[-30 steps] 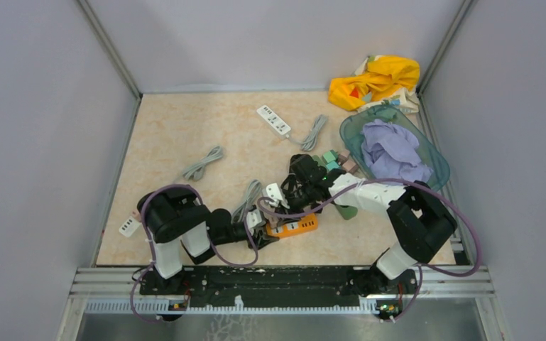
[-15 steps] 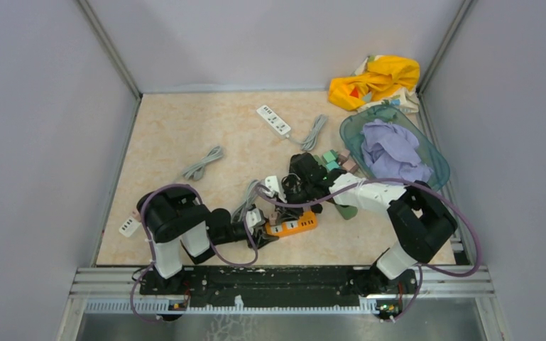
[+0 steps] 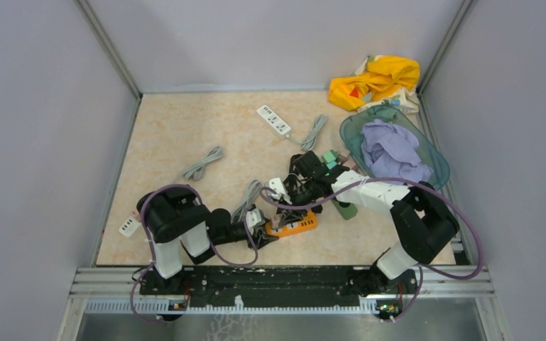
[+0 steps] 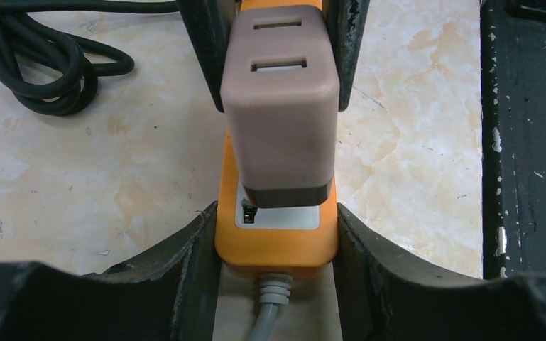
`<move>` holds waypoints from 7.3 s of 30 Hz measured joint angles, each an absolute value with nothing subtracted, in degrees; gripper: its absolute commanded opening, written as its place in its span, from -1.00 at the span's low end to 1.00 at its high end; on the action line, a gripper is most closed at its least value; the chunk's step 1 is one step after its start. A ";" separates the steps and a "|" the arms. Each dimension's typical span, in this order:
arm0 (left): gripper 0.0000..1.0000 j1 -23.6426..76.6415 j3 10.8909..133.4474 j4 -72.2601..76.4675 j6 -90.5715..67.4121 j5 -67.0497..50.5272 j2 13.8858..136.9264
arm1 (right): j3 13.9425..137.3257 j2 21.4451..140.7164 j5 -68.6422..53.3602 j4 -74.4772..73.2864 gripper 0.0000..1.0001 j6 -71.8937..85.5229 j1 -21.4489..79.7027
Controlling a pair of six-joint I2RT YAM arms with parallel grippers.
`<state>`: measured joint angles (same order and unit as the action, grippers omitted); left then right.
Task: Pull the plug off the socket
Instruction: Remove the plug from the socket, then place the plug at the center of the board, then pick up the socket from the center of the board, then place the socket at the center of the board, then move the socket to the center of the board.
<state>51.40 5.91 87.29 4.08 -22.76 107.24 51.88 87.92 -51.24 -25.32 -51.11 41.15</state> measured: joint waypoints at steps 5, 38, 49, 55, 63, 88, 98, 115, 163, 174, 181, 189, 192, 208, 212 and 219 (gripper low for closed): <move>-0.88 51.37 5.89 87.29 4.05 -22.74 107.13 | 51.90 86.98 -51.62 -24.95 -1.00 -48.93 40.77; -0.61 51.35 6.96 71.88 -3.14 -21.21 93.08 | 48.77 79.53 -22.11 -5.76 -0.88 -26.26 10.35; -0.65 51.35 9.52 57.47 -2.74 -18.98 82.61 | 49.82 82.78 -13.91 -8.78 -0.13 -26.98 10.35; -0.71 51.35 13.10 47.37 -3.60 -16.14 76.97 | 50.04 82.76 -13.52 -8.75 0.04 -27.27 10.35; -0.93 50.76 17.34 38.65 -6.98 -12.58 71.99 | 50.04 81.17 -14.85 -8.49 0.05 -26.96 10.35; -0.99 30.39 25.50 29.26 -20.43 -3.75 68.38 | 49.45 73.97 -21.19 -4.80 0.05 -25.87 10.35; -0.99 26.15 43.03 19.38 -26.74 15.57 84.62 | 49.45 73.76 -21.98 -4.36 0.05 -25.71 10.35; -0.58 23.97 85.73 -3.81 -42.74 27.94 120.14 | 49.36 73.10 -22.76 -3.99 0.05 -25.71 10.35; 1.00 19.92 32.99 -10.92 -48.03 30.17 61.63 | 49.10 72.36 -34.02 -4.36 0.08 -25.47 10.35; 0.99 1.43 36.93 -13.39 -59.31 18.33 68.73 | 49.10 71.81 -34.92 -4.40 0.08 -25.47 10.35; 0.99 -0.34 47.42 -18.74 -60.42 15.38 81.41 | 49.10 71.31 -35.62 -4.40 0.08 -25.47 10.35; 0.98 -1.10 54.72 -24.75 -60.18 15.38 90.41 | 49.10 71.31 -35.70 -4.40 0.08 -25.47 10.35; 0.98 -1.30 54.78 -25.98 -60.07 15.20 91.77 | 49.10 71.31 -35.70 -4.43 0.08 -25.47 10.35; 0.16 -2.13 63.96 -33.28 -58.19 13.91 100.84 | 48.80 71.29 -35.68 -4.29 0.08 -25.50 10.35; -0.14 -2.15 63.88 -33.91 -57.56 12.64 100.53 | 48.36 71.26 -35.68 -4.51 0.08 -25.50 10.35; -0.99 -2.35 57.41 -32.91 -55.00 8.05 95.29 | 48.36 71.24 -35.70 -4.51 0.08 -25.50 10.35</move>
